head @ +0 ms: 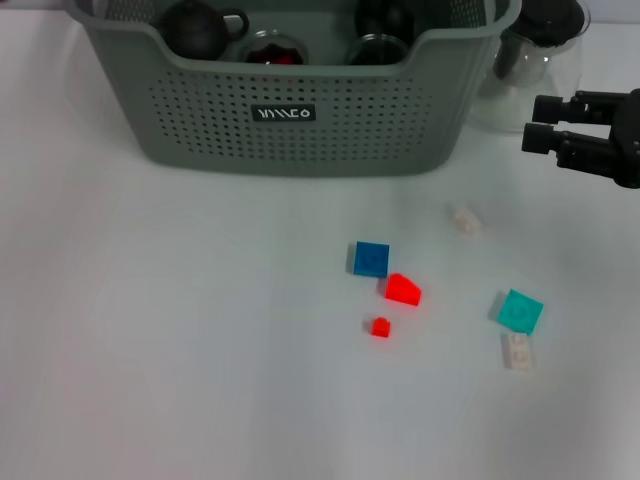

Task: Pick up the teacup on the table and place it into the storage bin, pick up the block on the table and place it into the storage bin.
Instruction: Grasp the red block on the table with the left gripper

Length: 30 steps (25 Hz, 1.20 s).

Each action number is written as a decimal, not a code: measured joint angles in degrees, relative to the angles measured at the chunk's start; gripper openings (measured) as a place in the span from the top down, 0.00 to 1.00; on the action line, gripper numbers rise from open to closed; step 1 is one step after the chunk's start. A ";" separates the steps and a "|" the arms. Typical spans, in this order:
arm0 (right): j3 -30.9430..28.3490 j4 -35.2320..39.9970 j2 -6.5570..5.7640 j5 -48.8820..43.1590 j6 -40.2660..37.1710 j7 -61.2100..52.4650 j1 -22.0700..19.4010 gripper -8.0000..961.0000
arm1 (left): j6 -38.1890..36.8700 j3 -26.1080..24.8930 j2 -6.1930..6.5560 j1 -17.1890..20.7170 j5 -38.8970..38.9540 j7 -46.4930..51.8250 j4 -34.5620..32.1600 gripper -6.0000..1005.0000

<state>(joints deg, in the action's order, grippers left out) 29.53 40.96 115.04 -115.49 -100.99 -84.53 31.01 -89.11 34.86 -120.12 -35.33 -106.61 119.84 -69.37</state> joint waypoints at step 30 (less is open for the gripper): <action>0.11 -0.06 0.09 -0.36 0.49 -0.11 -0.06 0.49 | 9.86 -2.42 -4.66 5.69 -15.35 -83.67 58.37 0.54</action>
<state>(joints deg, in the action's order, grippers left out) 29.64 40.90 115.14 -115.85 -100.50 -84.64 30.96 -79.25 32.44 -124.78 -29.65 -121.96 36.18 -11.00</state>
